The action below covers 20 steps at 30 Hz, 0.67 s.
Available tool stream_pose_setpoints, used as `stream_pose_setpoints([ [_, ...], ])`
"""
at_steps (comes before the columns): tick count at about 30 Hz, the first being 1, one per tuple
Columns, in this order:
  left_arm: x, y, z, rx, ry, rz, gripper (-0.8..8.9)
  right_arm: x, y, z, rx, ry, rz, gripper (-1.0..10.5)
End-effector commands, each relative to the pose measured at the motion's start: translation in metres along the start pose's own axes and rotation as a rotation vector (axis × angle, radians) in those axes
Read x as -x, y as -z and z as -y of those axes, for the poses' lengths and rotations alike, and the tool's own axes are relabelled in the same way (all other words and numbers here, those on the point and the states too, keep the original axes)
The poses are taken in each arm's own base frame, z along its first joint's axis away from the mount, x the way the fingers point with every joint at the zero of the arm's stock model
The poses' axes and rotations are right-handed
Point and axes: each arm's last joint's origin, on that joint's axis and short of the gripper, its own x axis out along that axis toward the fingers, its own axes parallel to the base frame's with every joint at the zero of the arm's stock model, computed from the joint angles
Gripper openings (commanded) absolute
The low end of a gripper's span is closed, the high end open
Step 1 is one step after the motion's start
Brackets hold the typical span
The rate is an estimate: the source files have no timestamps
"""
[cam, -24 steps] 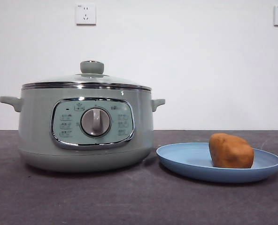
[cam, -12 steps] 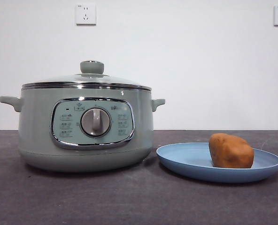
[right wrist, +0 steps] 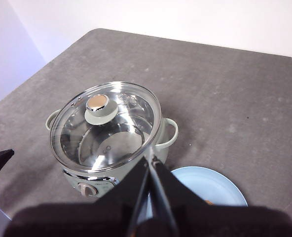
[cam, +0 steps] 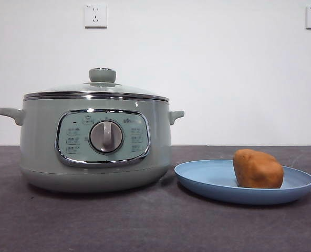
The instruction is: Take the potato out from the steamer,put the potato on the plate,close the lid
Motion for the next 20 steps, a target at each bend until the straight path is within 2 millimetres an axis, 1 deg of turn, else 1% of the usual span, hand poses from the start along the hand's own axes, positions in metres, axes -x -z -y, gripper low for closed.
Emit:
stream_pose_setpoints([
  [1, -0.0013, 0.0036, -0.0013, 0.007, -0.004, -0.004, -0.04, 0.0015, -0.0015, -0.0005, 0.006, 0.001, 0.011, 0.0],
  [18, -0.0013, 0.0036, -0.0013, 0.007, -0.004, -0.004, -0.04, 0.0015, -0.0013, -0.0005, 0.005, 0.001, 0.009, 0.0],
  [20, -0.0013, 0.0036, -0.0013, 0.007, -0.004, -0.004, -0.04, 0.0002, -0.0005, 0.0004, 0.043, 0.011, 0.0, 0.0],
])
